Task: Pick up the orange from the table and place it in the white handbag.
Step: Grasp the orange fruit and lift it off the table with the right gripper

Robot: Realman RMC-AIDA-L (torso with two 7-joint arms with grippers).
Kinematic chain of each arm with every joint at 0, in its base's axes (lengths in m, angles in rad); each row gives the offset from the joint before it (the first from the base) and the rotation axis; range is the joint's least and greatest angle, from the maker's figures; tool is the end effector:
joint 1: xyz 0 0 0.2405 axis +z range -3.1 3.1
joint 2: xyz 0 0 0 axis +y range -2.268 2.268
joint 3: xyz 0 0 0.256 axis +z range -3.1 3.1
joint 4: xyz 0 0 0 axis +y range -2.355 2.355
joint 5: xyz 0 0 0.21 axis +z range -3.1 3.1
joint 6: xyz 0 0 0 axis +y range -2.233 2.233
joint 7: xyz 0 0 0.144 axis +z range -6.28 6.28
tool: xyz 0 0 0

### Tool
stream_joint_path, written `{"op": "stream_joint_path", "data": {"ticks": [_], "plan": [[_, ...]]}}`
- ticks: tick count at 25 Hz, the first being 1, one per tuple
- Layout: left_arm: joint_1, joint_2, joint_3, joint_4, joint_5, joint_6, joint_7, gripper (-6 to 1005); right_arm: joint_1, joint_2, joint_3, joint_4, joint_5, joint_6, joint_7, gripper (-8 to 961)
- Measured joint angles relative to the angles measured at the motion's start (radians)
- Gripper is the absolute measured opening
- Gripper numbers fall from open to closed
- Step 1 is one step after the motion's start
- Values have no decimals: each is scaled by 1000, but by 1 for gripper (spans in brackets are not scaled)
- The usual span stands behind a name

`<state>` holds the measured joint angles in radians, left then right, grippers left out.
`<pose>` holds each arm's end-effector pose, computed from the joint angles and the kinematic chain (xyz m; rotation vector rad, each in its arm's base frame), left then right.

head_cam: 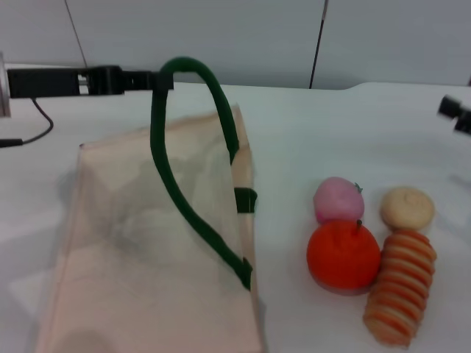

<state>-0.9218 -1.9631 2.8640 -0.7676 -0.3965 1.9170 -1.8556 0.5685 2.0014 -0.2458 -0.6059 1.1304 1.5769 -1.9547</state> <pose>-0.2291 0.3753 0.0979 -2.5486 -1.2341 -0.8814 0.2897 0.3548 0.0790 -2.3242 0.4675 0.8282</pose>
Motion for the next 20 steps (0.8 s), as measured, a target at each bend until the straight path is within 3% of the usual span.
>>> {"op": "stream_joint_path", "data": {"ticks": [11,20], "plan": [[-5,20,0,-1,-58,41,-7,134,43,0,-159,-96,-228,188,88,879],[-18,24,0,-1,-74,78,-19,134,76,16,-303,-89,-275,192,109,880]]}}
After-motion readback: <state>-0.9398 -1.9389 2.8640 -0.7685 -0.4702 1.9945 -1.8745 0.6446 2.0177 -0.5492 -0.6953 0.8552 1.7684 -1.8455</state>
